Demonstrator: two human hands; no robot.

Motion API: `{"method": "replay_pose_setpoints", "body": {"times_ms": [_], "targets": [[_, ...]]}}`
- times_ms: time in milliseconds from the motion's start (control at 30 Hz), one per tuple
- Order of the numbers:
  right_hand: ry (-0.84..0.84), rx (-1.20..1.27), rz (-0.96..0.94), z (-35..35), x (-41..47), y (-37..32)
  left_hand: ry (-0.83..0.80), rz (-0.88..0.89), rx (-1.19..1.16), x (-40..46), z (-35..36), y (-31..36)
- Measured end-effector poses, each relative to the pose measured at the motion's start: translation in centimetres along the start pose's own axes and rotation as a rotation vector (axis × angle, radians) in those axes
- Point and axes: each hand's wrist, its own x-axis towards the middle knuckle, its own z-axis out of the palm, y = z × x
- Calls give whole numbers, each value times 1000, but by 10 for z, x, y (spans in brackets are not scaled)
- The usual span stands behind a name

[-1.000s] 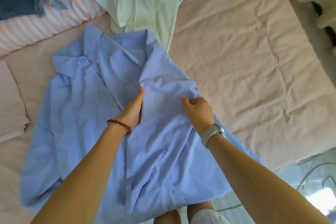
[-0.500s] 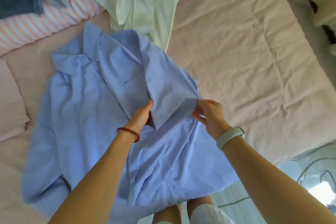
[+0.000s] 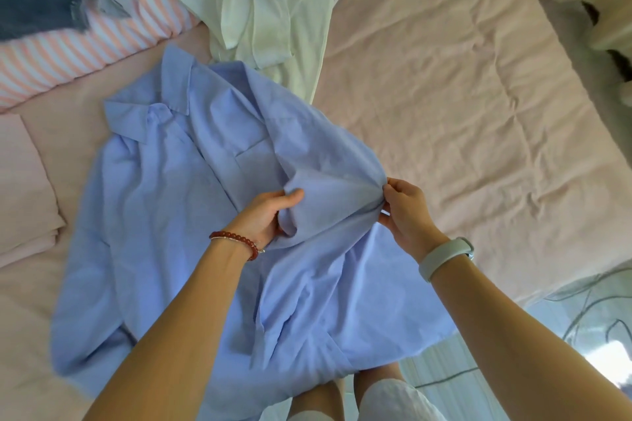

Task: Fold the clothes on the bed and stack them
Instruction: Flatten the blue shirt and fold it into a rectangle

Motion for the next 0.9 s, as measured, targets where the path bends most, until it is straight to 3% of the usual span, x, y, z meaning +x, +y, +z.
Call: {"method": "replay_pose_setpoints", "body": {"times_ms": [233, 367, 500, 600, 667, 833, 900], "targets": [[107, -126, -31, -5, 6, 3, 197, 193, 95, -7, -24, 2], [148, -61, 59, 3, 4, 9, 355, 170, 150, -9, -22, -12], [37, -7, 81, 4, -4, 14, 261, 40, 62, -19, -22, -26], [-61, -144, 136, 10, -15, 27, 158, -1, 177, -28, -22, -34], [-56, -183, 161, 11, -21, 35, 171, 66, 303, -33, -24, -36], [-14, -47, 66, 4, -28, 38, 455, 468, 655, -38, -39, -32], [-11, -19, 36, 7, -29, 40, 458, 449, 550, -34, -44, -28]]}}
